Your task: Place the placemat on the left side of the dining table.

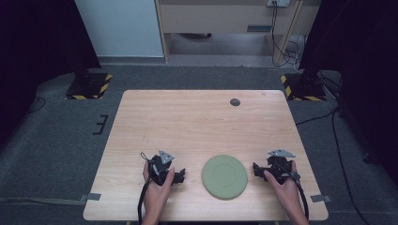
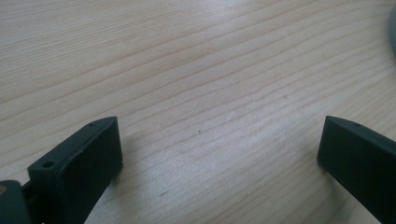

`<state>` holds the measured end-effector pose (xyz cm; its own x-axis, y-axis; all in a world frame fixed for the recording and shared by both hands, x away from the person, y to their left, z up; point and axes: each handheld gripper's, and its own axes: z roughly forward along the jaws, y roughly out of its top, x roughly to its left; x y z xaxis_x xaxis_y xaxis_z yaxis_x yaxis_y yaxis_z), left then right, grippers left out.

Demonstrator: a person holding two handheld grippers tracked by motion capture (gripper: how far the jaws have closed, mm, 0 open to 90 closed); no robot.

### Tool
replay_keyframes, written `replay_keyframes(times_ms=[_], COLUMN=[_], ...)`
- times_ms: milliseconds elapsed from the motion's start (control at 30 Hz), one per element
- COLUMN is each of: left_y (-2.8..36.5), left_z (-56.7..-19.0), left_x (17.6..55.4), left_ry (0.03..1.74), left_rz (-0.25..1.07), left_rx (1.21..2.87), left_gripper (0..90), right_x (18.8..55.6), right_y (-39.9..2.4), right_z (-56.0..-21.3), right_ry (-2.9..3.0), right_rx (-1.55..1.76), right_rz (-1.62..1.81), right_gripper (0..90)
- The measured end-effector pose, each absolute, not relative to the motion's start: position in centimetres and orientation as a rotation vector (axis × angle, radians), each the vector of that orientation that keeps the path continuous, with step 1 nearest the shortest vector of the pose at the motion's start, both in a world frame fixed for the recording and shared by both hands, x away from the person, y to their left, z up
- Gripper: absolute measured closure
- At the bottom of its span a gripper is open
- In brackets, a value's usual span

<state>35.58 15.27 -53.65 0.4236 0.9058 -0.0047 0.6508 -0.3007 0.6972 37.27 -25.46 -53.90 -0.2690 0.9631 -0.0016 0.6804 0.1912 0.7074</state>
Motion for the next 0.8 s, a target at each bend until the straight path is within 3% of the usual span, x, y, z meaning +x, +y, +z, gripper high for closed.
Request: replay_keyframes(times_ms=[200, 300, 633, 800], left_y=[15.2, 14.5, 13.9, 13.1], left_z=[-53.6, -53.4, -52.4, -52.3], left_x=[35.3, 34.6, 32.8, 32.3], left_ry=[1.295, 1.188, 1.090, 1.048], left_rz=[0.517, 0.528, 0.522, 0.469], left_rx=[2.060, 2.062, 2.050, 2.039], left_gripper=[0.0, 4.0, 3.6, 3.7], right_x=[37.0, 36.5, 35.1, 34.7], right_y=[-25.3, -24.9, -24.1, -23.7], right_z=[-53.9, -53.7, -51.6, -51.7], right_ry=[2.057, 2.083, 2.143, 2.157], right_rx=[1.506, 1.473, 1.364, 1.352], right_rz=[0.853, 0.867, 0.957, 1.002], right_gripper=[0.8, 4.8, 3.9, 4.5])
